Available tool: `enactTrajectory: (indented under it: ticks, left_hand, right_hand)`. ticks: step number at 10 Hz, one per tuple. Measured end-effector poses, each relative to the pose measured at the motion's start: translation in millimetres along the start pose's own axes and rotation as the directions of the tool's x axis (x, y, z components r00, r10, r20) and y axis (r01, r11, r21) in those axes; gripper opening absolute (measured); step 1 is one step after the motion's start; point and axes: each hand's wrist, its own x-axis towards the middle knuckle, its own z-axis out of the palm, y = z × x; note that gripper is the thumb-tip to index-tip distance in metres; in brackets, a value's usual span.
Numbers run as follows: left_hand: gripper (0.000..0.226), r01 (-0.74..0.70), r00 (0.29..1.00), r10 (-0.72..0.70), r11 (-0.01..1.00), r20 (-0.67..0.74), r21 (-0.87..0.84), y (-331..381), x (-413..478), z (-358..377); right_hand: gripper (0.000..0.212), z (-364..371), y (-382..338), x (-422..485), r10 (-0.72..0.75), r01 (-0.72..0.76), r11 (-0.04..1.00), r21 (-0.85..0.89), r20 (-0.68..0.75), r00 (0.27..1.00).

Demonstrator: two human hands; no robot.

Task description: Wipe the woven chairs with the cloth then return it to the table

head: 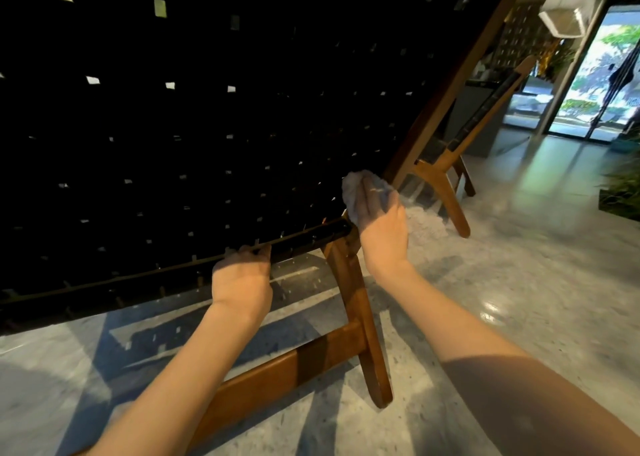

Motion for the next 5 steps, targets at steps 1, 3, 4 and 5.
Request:
enactTrajectory:
  ticks: [1, 3, 4, 5]
  left_hand:
    - [0.070, 0.029, 0.999, -0.032, 0.998, 0.035, 0.062, 4.7, -3.9, 0.0]
    - [0.069, 0.001, 1.000, -0.001, 1.000, -0.013, 0.000, 4.6, 6.5, 2.5]
    - [0.065, -0.031, 0.998, 0.029, 0.999, -0.050, -0.034, 6.0, 2.4, -1.2]
    - [0.059, -0.052, 0.994, 0.036, 0.986, -0.102, -0.157, 8.5, 3.4, -11.2]
  right_hand:
    - [0.058, 16.4, 2.7, -4.8, -0.042, 0.040, 0.998, 0.052, 0.050, 0.998]
    - [0.054, 30.1, -3.5, -12.4, -0.059, 0.078, 0.995, -0.064, 0.255, 0.965]
    - [0.058, 12.7, 7.5, -11.6, -0.188, 0.209, 0.977, -0.041, 0.291, 0.938]
    - [0.054, -16.8, 21.0, -34.8, -0.177, 0.169, 0.974, 0.154, 0.041, 0.983]
